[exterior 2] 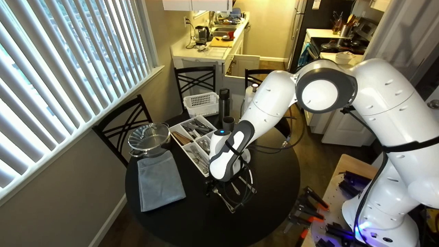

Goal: Put the kitchen utensils into the utensil organizer

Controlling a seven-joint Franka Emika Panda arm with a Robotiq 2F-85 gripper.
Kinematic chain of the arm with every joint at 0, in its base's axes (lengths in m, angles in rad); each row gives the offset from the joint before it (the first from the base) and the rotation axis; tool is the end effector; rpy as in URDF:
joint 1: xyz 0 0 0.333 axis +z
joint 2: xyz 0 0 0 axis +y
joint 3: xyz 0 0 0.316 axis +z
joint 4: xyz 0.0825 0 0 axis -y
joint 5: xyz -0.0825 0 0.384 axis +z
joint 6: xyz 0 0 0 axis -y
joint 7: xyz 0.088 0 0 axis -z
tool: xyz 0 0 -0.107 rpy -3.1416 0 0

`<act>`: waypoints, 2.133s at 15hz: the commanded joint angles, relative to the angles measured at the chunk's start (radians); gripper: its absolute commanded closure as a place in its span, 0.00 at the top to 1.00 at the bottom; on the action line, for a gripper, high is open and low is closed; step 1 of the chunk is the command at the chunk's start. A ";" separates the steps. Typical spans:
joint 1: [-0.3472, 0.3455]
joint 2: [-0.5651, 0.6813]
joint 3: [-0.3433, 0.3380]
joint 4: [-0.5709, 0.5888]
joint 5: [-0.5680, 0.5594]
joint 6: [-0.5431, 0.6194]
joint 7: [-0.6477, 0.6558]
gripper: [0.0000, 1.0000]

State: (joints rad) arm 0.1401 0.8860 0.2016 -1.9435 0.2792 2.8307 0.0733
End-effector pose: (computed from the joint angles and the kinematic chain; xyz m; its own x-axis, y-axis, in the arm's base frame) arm 0.5529 0.1870 0.0287 0.9962 -0.0649 -0.0582 -0.0767 -0.9698 -0.2316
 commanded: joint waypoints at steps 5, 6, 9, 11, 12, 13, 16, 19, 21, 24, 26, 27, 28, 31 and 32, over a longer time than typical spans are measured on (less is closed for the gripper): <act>0.235 0.080 -0.204 0.085 -0.033 -0.020 0.323 1.00; 0.262 0.087 -0.223 0.093 -0.036 -0.031 0.358 1.00; 0.305 0.094 -0.253 0.095 -0.048 -0.071 0.418 1.00; 0.276 0.090 -0.223 0.078 -0.065 -0.097 0.364 1.00; 0.244 0.086 -0.194 0.065 -0.074 -0.088 0.315 1.00; 0.236 0.088 -0.190 0.061 -0.083 -0.086 0.303 1.00; 0.157 0.111 -0.134 0.080 -0.106 -0.053 0.194 1.00; 0.092 0.133 -0.098 0.111 -0.124 -0.059 0.107 1.00; 0.069 0.146 -0.090 0.137 -0.135 -0.078 0.074 1.00; 0.057 0.160 -0.089 0.159 -0.153 -0.104 0.054 0.68; 0.070 0.149 -0.101 0.148 -0.161 -0.107 0.067 0.54; 0.078 0.141 -0.106 0.139 -0.165 -0.104 0.074 0.47; 0.096 0.123 -0.114 0.120 -0.170 -0.090 0.086 0.42; 0.177 0.051 -0.151 0.046 -0.209 -0.048 0.122 0.23; 0.209 0.029 -0.168 0.024 -0.225 -0.037 0.136 0.15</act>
State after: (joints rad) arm 0.2641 1.0022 0.0781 -1.8154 0.1006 2.7524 0.1597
